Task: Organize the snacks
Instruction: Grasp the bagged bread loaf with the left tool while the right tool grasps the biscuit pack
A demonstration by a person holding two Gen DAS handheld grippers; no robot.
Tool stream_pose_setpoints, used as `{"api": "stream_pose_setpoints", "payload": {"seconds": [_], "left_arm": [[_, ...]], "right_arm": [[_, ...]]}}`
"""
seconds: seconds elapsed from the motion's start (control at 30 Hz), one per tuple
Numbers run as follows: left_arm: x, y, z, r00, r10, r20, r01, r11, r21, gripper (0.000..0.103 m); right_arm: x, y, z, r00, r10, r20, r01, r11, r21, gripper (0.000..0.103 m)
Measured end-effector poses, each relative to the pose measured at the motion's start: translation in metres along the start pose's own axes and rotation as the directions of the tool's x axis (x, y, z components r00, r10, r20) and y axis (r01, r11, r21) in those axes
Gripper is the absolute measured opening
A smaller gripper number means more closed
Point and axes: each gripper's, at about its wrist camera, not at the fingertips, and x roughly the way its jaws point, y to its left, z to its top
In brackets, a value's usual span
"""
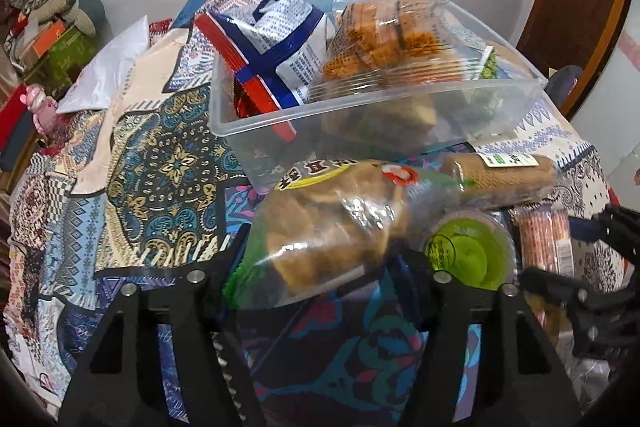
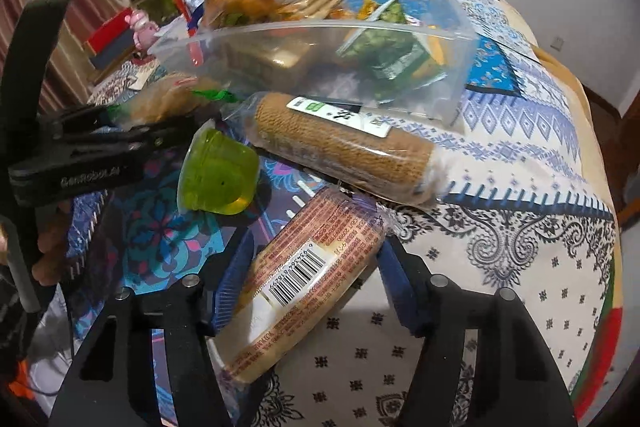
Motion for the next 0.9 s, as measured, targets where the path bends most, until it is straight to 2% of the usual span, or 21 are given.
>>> {"api": "stream_pose_setpoints", "payload": {"seconds": [0.17,0.4,0.67,0.87,0.9], "left_arm": [[-0.022,0.003,-0.004,1.000,-0.004,0.026,0.004,1.000,-0.003,0.058],[-0.053,0.008,-0.007,0.997,-0.016,0.073,0.017,1.000,-0.014,0.058],[-0.072,0.011,-0.011,0.994,-0.027,0.105,0.028,1.000,-0.011,0.058],[-0.077,0.011,-0.011,0.993,-0.031,0.115,0.033,0.999,-0.016,0.058],[-0.077,0.012,-0.011,0.993,-0.032,0.115,0.034,0.999,-0.018,0.058]], "right_arm": [[-0.003,0.000,-0.004,1.000,-0.016,-0.011,0.016,1.000,0.016,0.060],[-0.002,-0.001,-0.005,0.997,0.031,-0.070,-0.023,0.993,0.114,0.068],[-0.013,0.010,-0.013,0.997,0.019,-0.068,-0.013,0.996,0.093,0.068],[0.002,0.023,-0.019,0.996,0.020,-0.084,-0.014,0.998,0.069,0.071],[0.003,0.026,-0.019,0.997,0.009,-0.074,-0.004,0.998,0.062,0.068]]}}
